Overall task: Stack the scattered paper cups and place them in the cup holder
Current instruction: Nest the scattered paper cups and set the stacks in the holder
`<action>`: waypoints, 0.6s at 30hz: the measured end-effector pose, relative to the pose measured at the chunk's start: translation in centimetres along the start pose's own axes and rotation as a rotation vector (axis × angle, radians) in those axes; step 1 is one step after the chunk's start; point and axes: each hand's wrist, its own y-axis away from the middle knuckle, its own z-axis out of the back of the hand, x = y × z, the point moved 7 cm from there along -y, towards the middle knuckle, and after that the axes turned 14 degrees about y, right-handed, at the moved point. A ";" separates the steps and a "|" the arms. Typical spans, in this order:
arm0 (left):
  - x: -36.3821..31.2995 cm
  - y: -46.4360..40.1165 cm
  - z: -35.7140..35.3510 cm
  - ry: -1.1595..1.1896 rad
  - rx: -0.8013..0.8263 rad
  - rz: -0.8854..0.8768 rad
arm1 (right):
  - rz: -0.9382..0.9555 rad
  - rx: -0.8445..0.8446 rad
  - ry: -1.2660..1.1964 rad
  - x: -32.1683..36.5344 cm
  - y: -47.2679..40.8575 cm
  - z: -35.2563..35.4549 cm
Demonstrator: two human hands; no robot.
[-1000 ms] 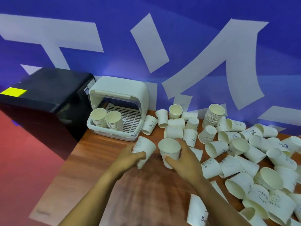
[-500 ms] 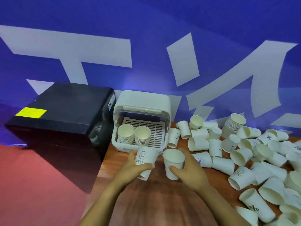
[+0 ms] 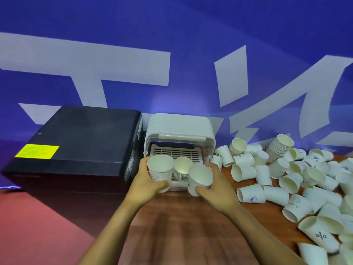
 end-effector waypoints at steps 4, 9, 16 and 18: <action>-0.9 -1.8 0.8 -0.033 -0.107 -0.089 | -0.013 -0.064 -0.024 1.4 -1.6 0.4; -0.8 -3.6 0.9 -0.030 -0.139 -0.138 | 0.019 -0.139 -0.054 3.3 -3.7 0.3; -0.1 -5.2 0.3 -0.006 -0.137 -0.134 | 0.006 -0.139 0.021 3.8 -5.2 -0.8; 0.3 -5.4 0.0 -0.036 -0.124 -0.135 | -0.002 -0.109 0.043 3.5 -5.3 -1.4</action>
